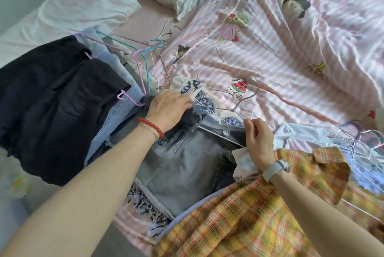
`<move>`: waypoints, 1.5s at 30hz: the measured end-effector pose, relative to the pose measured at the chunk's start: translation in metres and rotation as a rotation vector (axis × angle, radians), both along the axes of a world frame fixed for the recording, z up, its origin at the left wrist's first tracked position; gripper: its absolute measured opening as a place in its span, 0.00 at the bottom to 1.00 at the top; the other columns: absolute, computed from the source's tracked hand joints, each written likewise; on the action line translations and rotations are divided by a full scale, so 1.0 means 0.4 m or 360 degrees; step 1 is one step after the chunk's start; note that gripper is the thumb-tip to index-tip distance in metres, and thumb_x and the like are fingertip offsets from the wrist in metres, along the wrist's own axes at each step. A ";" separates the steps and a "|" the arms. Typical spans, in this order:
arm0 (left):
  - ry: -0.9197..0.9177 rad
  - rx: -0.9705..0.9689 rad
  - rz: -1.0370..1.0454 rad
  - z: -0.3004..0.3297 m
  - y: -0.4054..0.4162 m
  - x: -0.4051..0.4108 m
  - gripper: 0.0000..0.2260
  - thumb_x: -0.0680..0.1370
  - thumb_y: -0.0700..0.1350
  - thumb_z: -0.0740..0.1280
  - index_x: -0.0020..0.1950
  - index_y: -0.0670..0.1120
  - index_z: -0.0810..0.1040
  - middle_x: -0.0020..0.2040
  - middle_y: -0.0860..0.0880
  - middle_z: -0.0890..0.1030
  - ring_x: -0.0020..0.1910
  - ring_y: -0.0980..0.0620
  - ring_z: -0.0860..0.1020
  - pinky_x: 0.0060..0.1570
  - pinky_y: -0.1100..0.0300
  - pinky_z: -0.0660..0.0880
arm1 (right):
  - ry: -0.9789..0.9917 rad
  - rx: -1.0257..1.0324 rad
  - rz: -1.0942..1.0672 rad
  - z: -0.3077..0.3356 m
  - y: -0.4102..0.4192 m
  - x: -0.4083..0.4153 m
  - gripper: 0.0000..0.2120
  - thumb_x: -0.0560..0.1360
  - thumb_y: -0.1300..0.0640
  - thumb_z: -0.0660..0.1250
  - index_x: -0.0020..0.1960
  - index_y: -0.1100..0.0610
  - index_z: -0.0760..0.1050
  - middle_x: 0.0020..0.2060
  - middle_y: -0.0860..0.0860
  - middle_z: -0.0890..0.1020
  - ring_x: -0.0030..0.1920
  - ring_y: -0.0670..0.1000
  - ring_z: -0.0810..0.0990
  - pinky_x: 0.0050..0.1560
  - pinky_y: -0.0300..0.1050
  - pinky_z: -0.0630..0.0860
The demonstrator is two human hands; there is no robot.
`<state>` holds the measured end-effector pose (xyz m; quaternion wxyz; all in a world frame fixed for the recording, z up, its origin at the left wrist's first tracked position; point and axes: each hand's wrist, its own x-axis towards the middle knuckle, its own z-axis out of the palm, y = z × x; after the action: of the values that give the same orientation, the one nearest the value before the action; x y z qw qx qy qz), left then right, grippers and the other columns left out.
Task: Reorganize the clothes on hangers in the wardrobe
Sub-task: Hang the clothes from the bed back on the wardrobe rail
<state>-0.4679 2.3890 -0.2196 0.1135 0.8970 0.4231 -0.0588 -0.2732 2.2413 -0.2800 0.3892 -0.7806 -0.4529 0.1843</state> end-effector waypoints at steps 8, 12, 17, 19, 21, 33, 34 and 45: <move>-0.0102 0.0081 0.0363 0.049 -0.266 -0.116 0.13 0.80 0.55 0.53 0.52 0.49 0.71 0.45 0.48 0.82 0.43 0.42 0.80 0.35 0.56 0.62 | -0.0149 -0.0200 0.0136 0.008 -0.012 -0.066 0.10 0.77 0.61 0.61 0.42 0.67 0.74 0.38 0.62 0.75 0.42 0.59 0.70 0.45 0.49 0.63; -0.0153 -0.0011 0.0683 0.074 -0.345 -0.286 0.12 0.80 0.54 0.52 0.55 0.50 0.69 0.47 0.49 0.82 0.46 0.43 0.79 0.36 0.54 0.65 | -0.0170 -0.0126 0.0464 0.058 0.004 -0.189 0.09 0.76 0.61 0.62 0.43 0.66 0.75 0.39 0.60 0.73 0.42 0.59 0.70 0.45 0.50 0.65; -0.0326 0.0381 0.0980 0.188 -0.426 -0.480 0.11 0.80 0.51 0.55 0.51 0.47 0.74 0.41 0.46 0.82 0.39 0.39 0.79 0.32 0.54 0.63 | -0.0117 0.0176 0.0741 0.197 0.032 -0.392 0.09 0.76 0.60 0.63 0.41 0.65 0.74 0.36 0.59 0.72 0.40 0.57 0.69 0.43 0.52 0.66; -0.0382 0.0510 0.1155 0.241 -0.471 -0.553 0.09 0.80 0.49 0.58 0.50 0.46 0.75 0.39 0.43 0.81 0.37 0.37 0.78 0.31 0.54 0.63 | -0.0116 0.0337 0.0933 0.267 0.040 -0.470 0.08 0.75 0.60 0.64 0.43 0.65 0.76 0.38 0.60 0.75 0.41 0.59 0.72 0.44 0.53 0.68; -0.0400 0.0614 0.1330 0.286 -0.533 -0.621 0.08 0.79 0.47 0.60 0.50 0.45 0.76 0.38 0.41 0.81 0.35 0.35 0.77 0.30 0.52 0.66 | -0.0275 0.0464 0.1098 0.319 0.043 -0.529 0.10 0.75 0.55 0.64 0.48 0.62 0.78 0.43 0.59 0.77 0.45 0.59 0.75 0.48 0.55 0.69; -0.0446 0.0965 0.1935 0.387 -1.038 -0.806 0.02 0.74 0.40 0.69 0.41 0.44 0.77 0.28 0.46 0.79 0.24 0.42 0.75 0.26 0.62 0.60 | -0.0625 0.0096 0.1789 0.385 -0.172 -0.736 0.11 0.77 0.55 0.61 0.54 0.61 0.73 0.50 0.57 0.77 0.53 0.59 0.73 0.56 0.53 0.63; -0.0484 0.0930 0.1989 0.380 -1.092 -0.812 0.02 0.74 0.40 0.69 0.42 0.44 0.77 0.28 0.47 0.79 0.24 0.42 0.75 0.26 0.62 0.60 | -0.0678 0.0145 0.1862 0.396 -0.203 -0.746 0.10 0.77 0.55 0.62 0.53 0.61 0.74 0.48 0.56 0.77 0.52 0.58 0.74 0.55 0.53 0.64; -0.0607 0.1075 0.2499 0.343 -1.590 -0.933 0.02 0.73 0.33 0.68 0.41 0.37 0.78 0.29 0.41 0.78 0.28 0.40 0.76 0.35 0.52 0.72 | -0.0903 0.0422 0.2700 0.500 -0.588 -0.891 0.15 0.75 0.60 0.59 0.57 0.68 0.73 0.44 0.61 0.78 0.43 0.62 0.78 0.47 0.53 0.76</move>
<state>-0.8411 1.7528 -0.0823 -0.0818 0.3267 0.8870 0.3159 -0.6298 2.0059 -0.0801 0.0829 -0.1494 -0.9728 0.1563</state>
